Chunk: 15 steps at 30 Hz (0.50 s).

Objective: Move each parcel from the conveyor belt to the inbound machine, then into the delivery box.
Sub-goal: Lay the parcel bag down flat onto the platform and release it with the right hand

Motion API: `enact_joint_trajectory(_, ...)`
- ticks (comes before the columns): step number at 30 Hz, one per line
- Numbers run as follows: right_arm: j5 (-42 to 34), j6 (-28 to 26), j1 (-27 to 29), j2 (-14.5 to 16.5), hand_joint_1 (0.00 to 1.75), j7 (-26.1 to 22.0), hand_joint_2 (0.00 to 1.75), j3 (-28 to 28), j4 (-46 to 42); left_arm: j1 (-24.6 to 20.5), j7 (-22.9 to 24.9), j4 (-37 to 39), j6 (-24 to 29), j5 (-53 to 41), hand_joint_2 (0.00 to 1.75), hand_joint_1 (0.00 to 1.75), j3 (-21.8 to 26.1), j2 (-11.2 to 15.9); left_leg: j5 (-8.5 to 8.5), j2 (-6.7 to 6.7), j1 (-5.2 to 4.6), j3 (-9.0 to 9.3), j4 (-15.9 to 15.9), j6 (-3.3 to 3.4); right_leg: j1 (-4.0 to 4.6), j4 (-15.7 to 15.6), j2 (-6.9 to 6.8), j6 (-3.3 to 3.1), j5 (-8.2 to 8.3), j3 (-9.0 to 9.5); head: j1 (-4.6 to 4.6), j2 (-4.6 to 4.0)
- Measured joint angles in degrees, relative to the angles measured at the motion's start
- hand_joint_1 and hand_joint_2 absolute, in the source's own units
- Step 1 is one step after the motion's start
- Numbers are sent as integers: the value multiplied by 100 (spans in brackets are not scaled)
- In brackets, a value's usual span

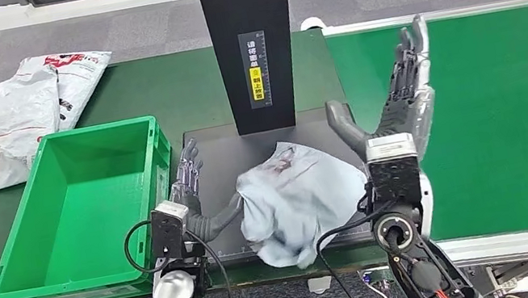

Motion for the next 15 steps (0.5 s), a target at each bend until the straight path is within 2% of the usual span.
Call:
enact_joint_trajectory(4, -111, -15, 290, -76, 0, -72, 175, -60, -854, -1, -14, 31, 0, 31, 175, 0, 0, 16, 1, 4, 0, 3, 0, 0, 0, 0, 1, 0, 0, 3, 0, 0)
enact_joint_trajectory(15, -330, -46, 556, -125, 0, -204, 175, -264, -1804, 0, -10, 31, 20, 40, 175, 0, 0, 19, 1, 11, 0, 7, 0, -1, 1, 0, 7, -1, 1, 5, -1, -1)
